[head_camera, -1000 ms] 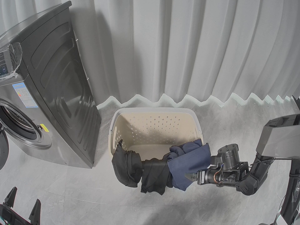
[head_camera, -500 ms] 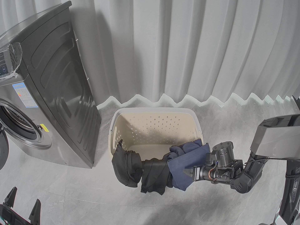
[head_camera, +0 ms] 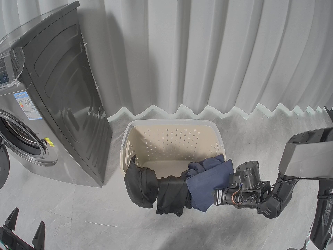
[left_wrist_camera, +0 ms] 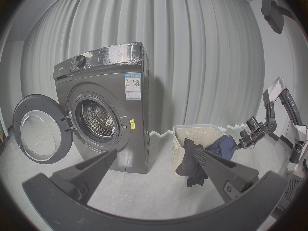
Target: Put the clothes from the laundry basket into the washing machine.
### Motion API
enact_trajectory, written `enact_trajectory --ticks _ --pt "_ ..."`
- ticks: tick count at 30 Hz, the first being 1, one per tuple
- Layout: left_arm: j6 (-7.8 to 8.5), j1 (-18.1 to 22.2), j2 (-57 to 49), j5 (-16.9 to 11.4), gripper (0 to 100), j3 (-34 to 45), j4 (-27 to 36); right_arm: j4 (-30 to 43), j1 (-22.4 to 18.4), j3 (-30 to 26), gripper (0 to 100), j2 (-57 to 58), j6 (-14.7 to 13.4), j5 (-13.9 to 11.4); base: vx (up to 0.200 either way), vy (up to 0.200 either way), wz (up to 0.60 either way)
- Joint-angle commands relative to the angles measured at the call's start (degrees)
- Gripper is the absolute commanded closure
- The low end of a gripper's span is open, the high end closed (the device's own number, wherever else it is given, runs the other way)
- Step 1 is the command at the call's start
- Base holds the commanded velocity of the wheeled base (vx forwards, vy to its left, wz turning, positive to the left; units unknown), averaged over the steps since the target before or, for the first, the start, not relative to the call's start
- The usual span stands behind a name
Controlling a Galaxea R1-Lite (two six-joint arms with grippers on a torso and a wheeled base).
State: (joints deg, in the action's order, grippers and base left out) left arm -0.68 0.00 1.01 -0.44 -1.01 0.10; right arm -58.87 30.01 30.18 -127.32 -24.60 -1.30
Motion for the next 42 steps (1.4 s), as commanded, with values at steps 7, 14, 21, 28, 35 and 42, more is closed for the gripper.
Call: enact_trajectory --ticks 7,14,21,28,35,42 --pt "-0.02 0.0 -1.0 0.0 0 1.0 0.0 -0.2 -0.2 -3.6 0 4.4 -0.1 0.2 0.000 0.000 0.00" --pt "-0.02 0.0 -1.0 0.0 0 1.0 0.0 0.9 -1.1 -0.9 0 2.7 0.3 5.1 0.000 0.000 0.00" --pt "-0.02 0.0 -1.0 0.0 0 1.0 0.0 1.0 -2.8 3.5 0 -1.7 0.1 5.1 0.000 0.000 0.00" --pt "-0.02 0.0 -1.0 0.0 0 1.0 0.0 1.2 -2.5 5.1 0 -2.1 0.1 5.0 0.000 0.000 0.00" --pt "-0.02 0.0 -1.0 0.0 0 1.0 0.0 0.9 -1.5 4.7 100 -1.9 0.1 4.9 0.000 0.000 0.00" --pt "-0.02 0.0 -1.0 0.0 0 0.9 0.0 0.2 -0.5 4.3 100 -1.6 -0.1 4.8 0.000 0.000 0.00"
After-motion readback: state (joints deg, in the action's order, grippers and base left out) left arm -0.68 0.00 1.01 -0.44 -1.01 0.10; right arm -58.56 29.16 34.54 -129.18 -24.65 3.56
